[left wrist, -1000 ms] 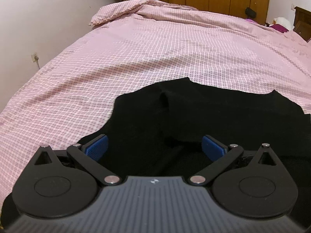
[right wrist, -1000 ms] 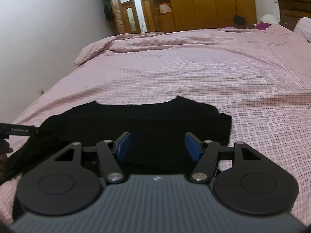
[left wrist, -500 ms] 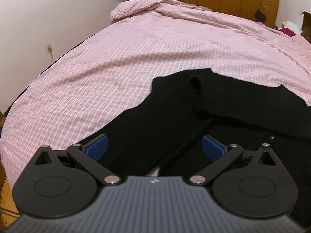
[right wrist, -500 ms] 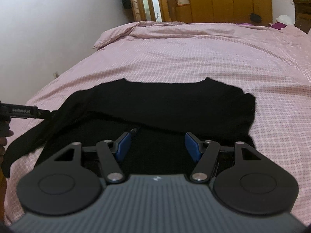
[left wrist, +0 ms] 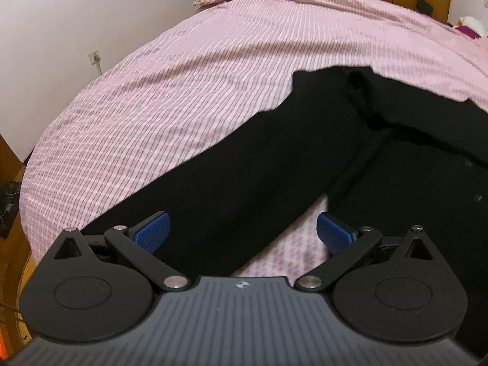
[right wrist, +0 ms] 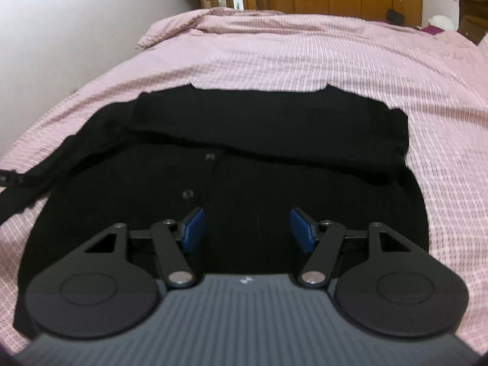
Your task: Fold small clothes
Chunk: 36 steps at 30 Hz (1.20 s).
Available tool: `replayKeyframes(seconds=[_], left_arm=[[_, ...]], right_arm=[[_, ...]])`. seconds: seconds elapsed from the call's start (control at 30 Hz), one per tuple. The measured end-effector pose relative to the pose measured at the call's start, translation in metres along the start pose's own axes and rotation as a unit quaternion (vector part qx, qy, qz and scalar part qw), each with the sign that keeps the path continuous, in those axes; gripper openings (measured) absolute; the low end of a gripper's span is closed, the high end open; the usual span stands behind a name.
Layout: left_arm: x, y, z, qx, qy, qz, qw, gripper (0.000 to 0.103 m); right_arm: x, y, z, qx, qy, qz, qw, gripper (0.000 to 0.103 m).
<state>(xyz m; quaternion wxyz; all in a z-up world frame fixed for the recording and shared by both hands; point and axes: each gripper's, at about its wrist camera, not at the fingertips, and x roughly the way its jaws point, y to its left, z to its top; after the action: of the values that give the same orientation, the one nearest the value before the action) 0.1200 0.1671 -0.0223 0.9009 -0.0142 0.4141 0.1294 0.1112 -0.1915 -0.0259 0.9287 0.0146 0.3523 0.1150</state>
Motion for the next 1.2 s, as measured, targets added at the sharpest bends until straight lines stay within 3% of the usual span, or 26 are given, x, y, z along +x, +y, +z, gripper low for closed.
replayKeyframes(seconds=[0.27, 0.4, 0.57, 0.87, 1.1, 1.13, 1.2], left_arm=[[0.019, 0.004, -0.022, 0.008, 0.028, 0.017, 0.9994, 0.103], [0.026, 0.007, -0.029, 0.002, 0.009, 0.048, 0.9988, 0.103], [0.033, 0.015, -0.030, -0.004, -0.015, 0.081, 0.9966, 0.103], [0.037, 0.028, -0.033, -0.039, -0.007, 0.063, 0.9972, 0.103], [0.032, 0.026, -0.040, -0.045, -0.034, 0.061, 0.9965, 0.103], [0.030, 0.027, -0.040, -0.047, -0.041, 0.062, 0.9962, 0.098], [0.025, 0.027, -0.040, -0.046, -0.060, 0.066, 0.9949, 0.075]], right_arm=[[0.013, 0.001, -0.012, 0.008, 0.023, -0.005, 1.000, 0.064], [0.014, 0.000, -0.016, 0.014, 0.021, -0.006, 1.000, 0.064], [0.016, -0.001, -0.021, 0.022, 0.018, -0.001, 1.000, 0.078], [0.016, -0.003, -0.025, 0.031, 0.008, 0.000, 0.999, 0.080], [0.013, -0.005, -0.027, 0.034, 0.004, 0.005, 0.999, 0.080], [0.013, -0.006, -0.027, 0.038, 0.003, 0.007, 0.999, 0.080], [0.009, -0.010, -0.026, 0.057, 0.002, 0.015, 0.998, 0.080]])
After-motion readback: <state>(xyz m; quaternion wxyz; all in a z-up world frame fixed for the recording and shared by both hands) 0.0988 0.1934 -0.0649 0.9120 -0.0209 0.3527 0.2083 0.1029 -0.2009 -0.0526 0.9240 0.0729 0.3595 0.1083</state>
